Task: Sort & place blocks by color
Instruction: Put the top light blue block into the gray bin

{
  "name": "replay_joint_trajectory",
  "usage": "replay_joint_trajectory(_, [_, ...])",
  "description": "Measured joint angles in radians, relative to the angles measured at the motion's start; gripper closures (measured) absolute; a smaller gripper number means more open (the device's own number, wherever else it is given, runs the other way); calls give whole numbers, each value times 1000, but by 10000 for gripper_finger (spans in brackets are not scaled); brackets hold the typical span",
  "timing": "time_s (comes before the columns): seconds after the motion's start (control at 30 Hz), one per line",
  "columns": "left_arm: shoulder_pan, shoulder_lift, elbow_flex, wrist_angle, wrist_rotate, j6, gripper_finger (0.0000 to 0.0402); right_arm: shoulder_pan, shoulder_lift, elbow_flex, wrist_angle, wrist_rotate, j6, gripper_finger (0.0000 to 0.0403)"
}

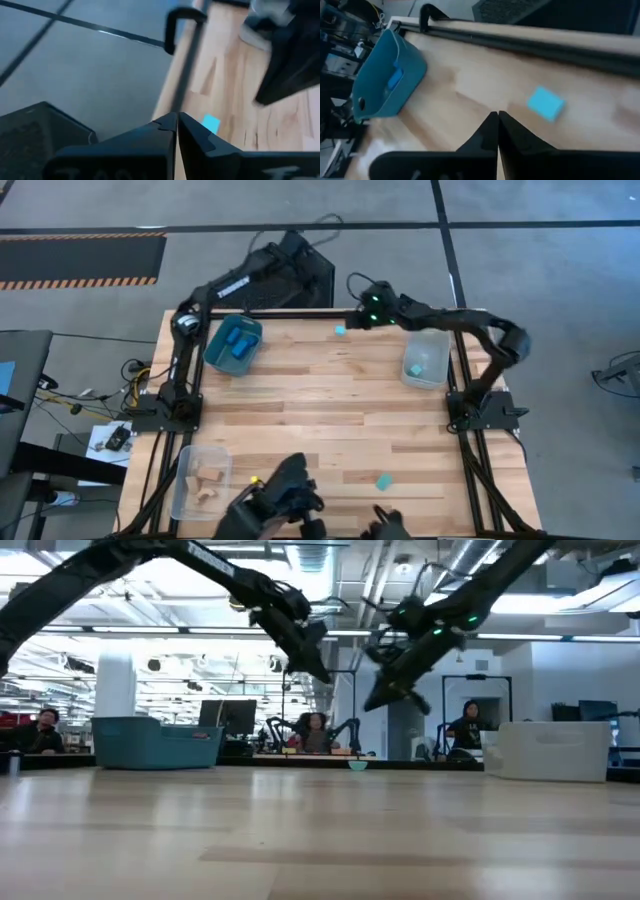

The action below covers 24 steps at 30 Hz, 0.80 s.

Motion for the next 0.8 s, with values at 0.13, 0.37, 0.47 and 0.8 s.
replay_joint_trajectory(0.13, [27,-63,0,-25,-2,-43,401,-10,161,182,-22,-41,-26,392])
replay_joint_trajectory(0.37, [30,-111,-1,-146,-11,-17,401,-9,369,467,-415,-11,-141,394])
replay_joint_trajectory(0.47, [29,-114,-1,-181,-31,-4,401,0,399,509,-505,-3,-199,399])
replay_joint_trajectory(0.8, [26,-113,-2,-157,-35,4,401,-7,466,511,-538,33,-249,400])
